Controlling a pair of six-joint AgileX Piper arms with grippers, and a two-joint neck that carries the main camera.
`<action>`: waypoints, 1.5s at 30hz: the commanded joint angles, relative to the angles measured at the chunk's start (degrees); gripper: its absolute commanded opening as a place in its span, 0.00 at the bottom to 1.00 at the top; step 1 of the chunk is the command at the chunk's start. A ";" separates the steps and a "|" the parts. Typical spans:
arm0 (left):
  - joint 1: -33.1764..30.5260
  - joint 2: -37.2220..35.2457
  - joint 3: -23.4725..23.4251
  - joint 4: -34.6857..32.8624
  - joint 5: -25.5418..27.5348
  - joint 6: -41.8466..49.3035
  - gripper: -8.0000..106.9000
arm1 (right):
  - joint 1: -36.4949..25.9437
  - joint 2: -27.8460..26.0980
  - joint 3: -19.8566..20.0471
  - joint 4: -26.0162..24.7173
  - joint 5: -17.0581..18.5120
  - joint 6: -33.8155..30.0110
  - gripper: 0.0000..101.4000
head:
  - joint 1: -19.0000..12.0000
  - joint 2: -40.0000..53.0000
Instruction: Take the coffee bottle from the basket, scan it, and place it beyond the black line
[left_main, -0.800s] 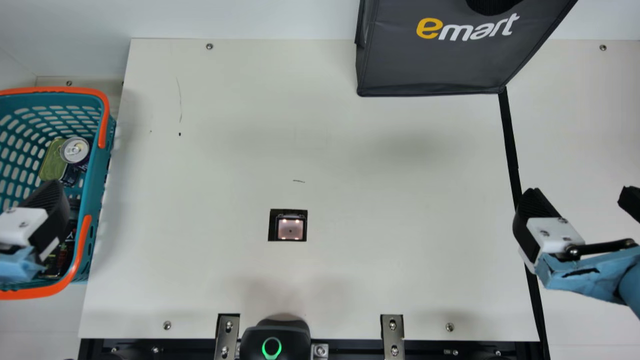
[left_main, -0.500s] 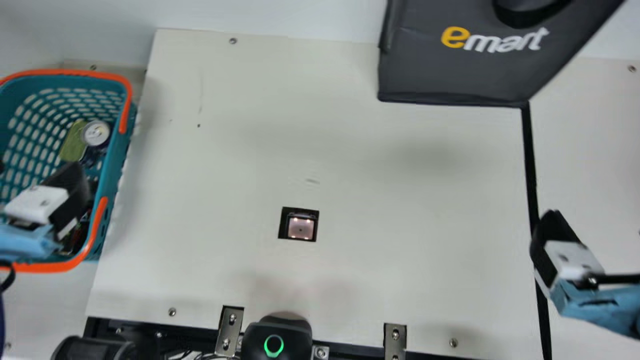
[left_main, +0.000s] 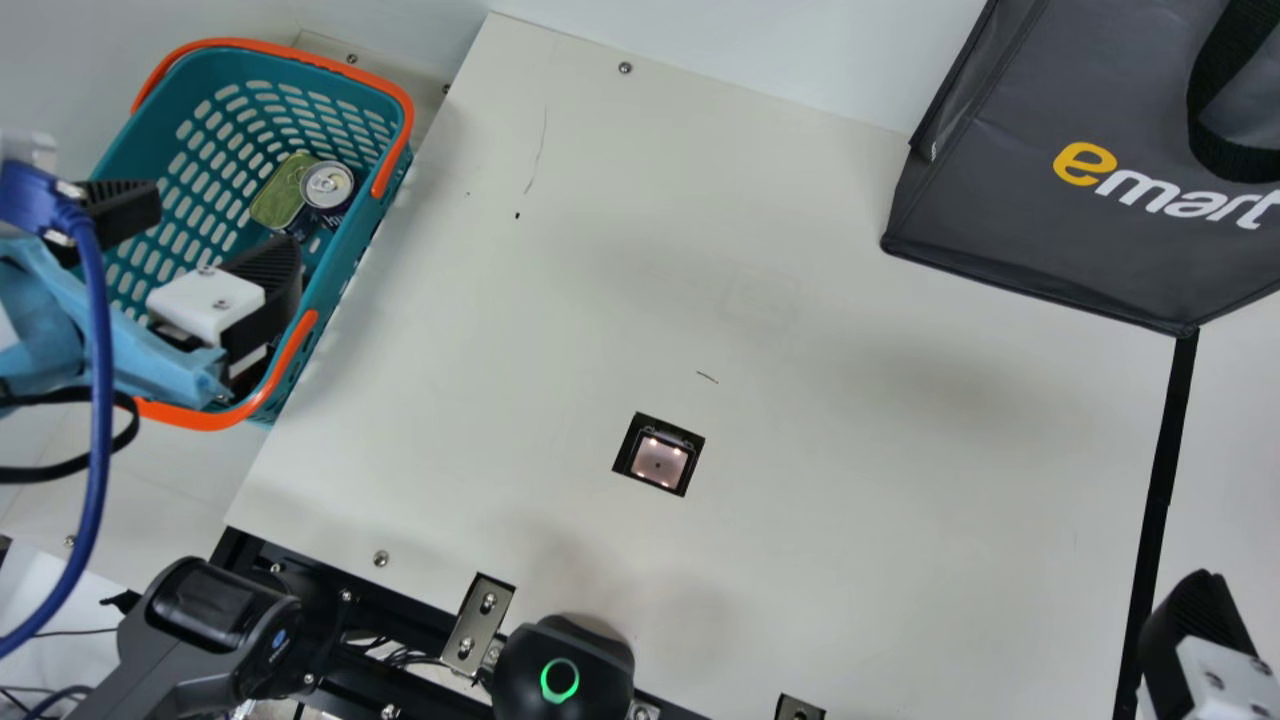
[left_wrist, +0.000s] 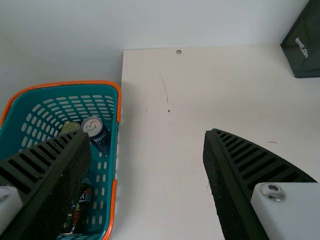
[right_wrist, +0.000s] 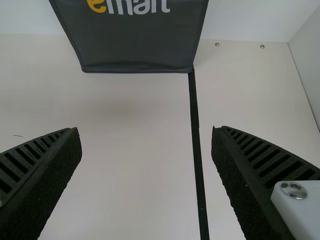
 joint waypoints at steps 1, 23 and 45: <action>0.00 0.00 0.00 0.00 0.00 0.00 0.85 | 0.00 0.00 0.00 0.00 0.00 0.00 0.90 | -0.96 0.14; 6.87 2.43 1.21 4.61 -1.93 -2.25 0.85 | 0.00 0.00 0.00 0.00 0.00 0.00 0.90 | -0.96 0.14; 31.51 13.03 3.89 -4.53 -12.17 11.07 0.85 | 0.00 0.00 0.00 -0.04 0.00 0.00 0.90 | -0.96 0.14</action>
